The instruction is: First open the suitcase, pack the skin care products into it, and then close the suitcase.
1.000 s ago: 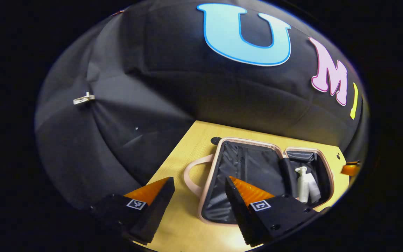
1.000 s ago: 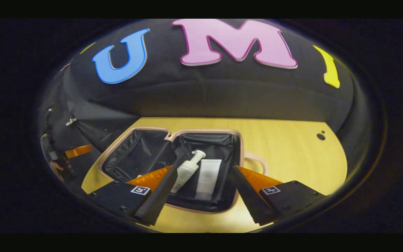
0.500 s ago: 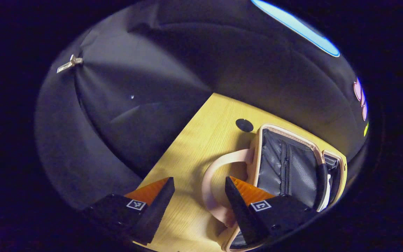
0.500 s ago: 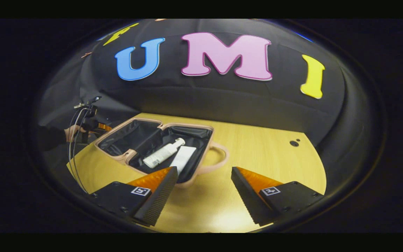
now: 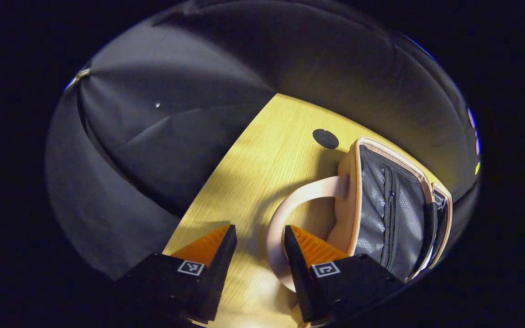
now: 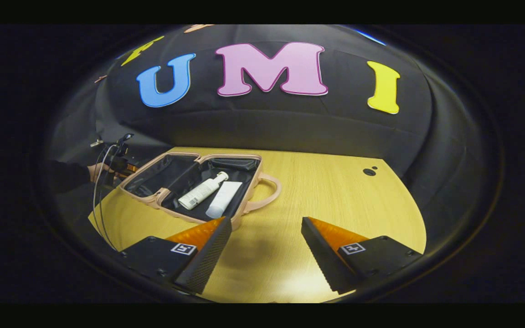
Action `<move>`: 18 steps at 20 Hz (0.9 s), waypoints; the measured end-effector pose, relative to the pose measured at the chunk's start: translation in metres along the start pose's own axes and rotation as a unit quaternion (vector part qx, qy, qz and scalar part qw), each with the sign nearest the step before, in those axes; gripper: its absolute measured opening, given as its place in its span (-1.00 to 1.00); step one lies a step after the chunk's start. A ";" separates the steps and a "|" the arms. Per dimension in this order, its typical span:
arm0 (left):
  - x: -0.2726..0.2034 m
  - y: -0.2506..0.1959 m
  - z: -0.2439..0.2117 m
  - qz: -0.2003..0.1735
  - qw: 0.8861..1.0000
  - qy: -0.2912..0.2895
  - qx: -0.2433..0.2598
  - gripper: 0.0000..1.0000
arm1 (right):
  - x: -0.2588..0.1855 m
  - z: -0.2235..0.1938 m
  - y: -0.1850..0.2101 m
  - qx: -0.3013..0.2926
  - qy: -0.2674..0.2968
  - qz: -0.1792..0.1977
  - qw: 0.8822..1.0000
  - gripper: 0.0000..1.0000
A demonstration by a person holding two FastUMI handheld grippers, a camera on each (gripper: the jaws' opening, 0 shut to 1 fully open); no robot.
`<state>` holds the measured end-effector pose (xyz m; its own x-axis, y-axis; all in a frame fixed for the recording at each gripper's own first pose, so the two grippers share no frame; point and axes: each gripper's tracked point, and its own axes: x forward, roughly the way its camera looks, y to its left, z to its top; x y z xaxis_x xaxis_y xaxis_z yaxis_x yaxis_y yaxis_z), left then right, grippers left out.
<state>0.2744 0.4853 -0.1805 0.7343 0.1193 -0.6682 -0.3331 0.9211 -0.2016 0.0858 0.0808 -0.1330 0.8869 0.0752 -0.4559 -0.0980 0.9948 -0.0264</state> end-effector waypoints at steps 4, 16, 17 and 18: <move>0.005 -0.014 0.001 0.000 1.000 -0.016 -0.006 -0.51 | -0.004 -0.010 -0.005 -0.003 0.004 -0.005 1.000 0.96; -0.144 -0.055 0.078 0.021 0.973 -0.221 0.068 -0.79 | -0.019 0.006 -0.010 0.000 -0.018 0.009 1.000 0.96; -0.174 -0.066 0.085 0.012 0.968 -0.240 0.079 -0.79 | -0.020 0.010 -0.011 0.003 -0.021 0.013 1.000 0.79; -0.202 -0.077 0.088 0.000 0.964 -0.252 0.085 -0.81 | -0.023 0.014 -0.012 0.005 -0.025 0.015 1.000 0.79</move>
<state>0.2038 0.4233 0.0327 0.9428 0.2443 -0.2270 -0.2626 0.9634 -0.0538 0.0731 0.0678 -0.1100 0.9053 0.1089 -0.4107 -0.1214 0.9926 -0.0043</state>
